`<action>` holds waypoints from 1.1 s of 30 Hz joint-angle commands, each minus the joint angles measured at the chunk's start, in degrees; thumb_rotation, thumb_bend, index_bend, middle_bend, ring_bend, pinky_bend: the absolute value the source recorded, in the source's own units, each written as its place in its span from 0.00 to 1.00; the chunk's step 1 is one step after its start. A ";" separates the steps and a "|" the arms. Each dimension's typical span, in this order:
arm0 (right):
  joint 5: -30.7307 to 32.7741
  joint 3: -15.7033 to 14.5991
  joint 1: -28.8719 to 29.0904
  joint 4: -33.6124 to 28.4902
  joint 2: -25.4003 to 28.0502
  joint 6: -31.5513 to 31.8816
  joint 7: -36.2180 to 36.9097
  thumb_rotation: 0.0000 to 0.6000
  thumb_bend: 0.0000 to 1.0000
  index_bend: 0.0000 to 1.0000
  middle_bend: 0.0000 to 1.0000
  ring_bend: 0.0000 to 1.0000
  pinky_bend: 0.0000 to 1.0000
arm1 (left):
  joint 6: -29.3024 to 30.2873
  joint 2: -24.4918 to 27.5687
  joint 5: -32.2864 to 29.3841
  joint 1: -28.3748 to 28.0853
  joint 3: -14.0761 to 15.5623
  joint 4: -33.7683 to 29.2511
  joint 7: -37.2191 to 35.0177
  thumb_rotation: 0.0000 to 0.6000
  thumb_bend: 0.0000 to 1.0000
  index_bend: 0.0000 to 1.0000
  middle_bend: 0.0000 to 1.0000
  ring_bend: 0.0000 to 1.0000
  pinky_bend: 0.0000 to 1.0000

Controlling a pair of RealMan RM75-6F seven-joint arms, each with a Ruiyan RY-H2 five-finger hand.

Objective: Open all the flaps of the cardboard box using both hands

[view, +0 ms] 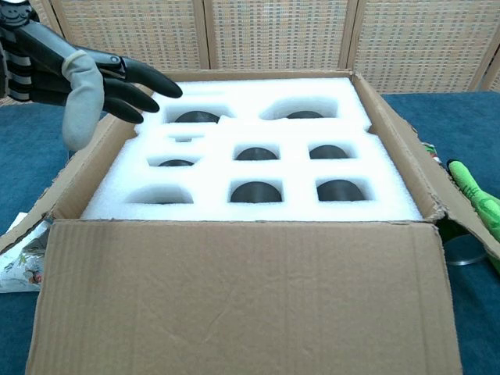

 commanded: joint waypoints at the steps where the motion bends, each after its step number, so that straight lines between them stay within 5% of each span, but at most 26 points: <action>1: 0.02 0.03 -0.01 0.01 0.02 0.03 0.02 1.00 0.85 0.22 0.14 0.00 0.00 | 1.11 0.60 -3.29 1.60 -1.08 0.31 4.10 0.25 0.04 0.46 0.00 0.00 0.00; 9: 0.16 0.25 0.00 0.07 0.16 0.16 0.04 1.00 0.85 0.22 0.14 0.00 0.00 | 1.55 0.71 -12.77 6.84 -4.27 -0.96 22.97 0.27 0.08 0.45 0.00 0.00 0.00; 13: 0.41 0.38 0.00 0.23 0.34 0.12 0.04 1.00 0.85 0.22 0.13 0.00 0.00 | 2.68 0.15 -18.43 10.04 -5.70 -2.77 31.79 0.63 0.14 0.45 0.00 0.00 0.00; 17: 0.57 0.52 -0.01 0.33 0.61 0.16 -0.09 1.00 0.85 0.21 0.13 0.00 0.00 | 6.15 -1.54 -23.51 13.72 -7.35 -2.56 41.51 0.82 0.16 0.40 0.00 0.00 0.00; 33: 1.74 0.35 -0.56 1.07 1.99 -0.10 -0.60 1.00 0.85 0.19 0.12 0.00 0.00 | 21.52 -9.87 -34.92 26.54 -10.60 -1.26 67.70 0.83 0.16 0.35 0.00 0.00 0.00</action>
